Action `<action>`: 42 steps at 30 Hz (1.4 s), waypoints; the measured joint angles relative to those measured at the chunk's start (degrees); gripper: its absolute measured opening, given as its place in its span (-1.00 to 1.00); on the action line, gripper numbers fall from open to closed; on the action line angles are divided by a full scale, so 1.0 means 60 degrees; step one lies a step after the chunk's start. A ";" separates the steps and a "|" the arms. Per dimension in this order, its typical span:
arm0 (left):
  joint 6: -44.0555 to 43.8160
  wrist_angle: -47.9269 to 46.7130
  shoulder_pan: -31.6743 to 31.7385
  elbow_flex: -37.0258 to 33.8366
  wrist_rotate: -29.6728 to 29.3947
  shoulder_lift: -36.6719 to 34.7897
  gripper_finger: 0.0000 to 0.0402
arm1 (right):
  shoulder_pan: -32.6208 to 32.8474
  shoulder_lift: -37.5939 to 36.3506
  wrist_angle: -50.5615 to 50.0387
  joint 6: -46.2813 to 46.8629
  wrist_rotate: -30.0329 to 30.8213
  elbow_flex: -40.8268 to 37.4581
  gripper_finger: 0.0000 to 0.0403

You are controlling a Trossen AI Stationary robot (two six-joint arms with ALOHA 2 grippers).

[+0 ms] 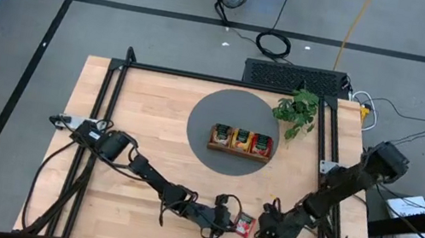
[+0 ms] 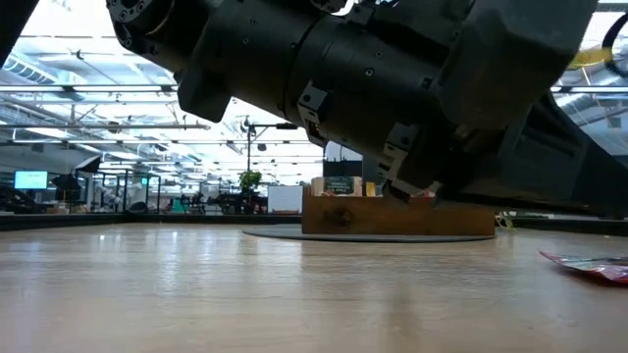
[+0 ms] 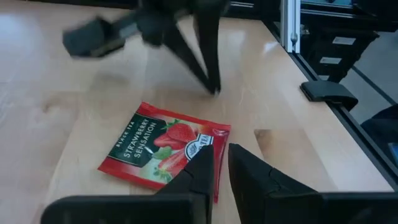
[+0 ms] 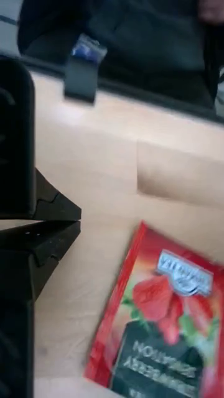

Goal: Pick & Place Tea
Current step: Put the red tea bag into the right section of the wooden organizer

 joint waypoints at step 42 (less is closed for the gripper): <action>-0.1344 -0.1419 0.0393 0.0000 -0.1226 -0.0022 -0.85 | -0.1565 0.0545 0.2372 -0.1313 0.0268 0.0004 -1.00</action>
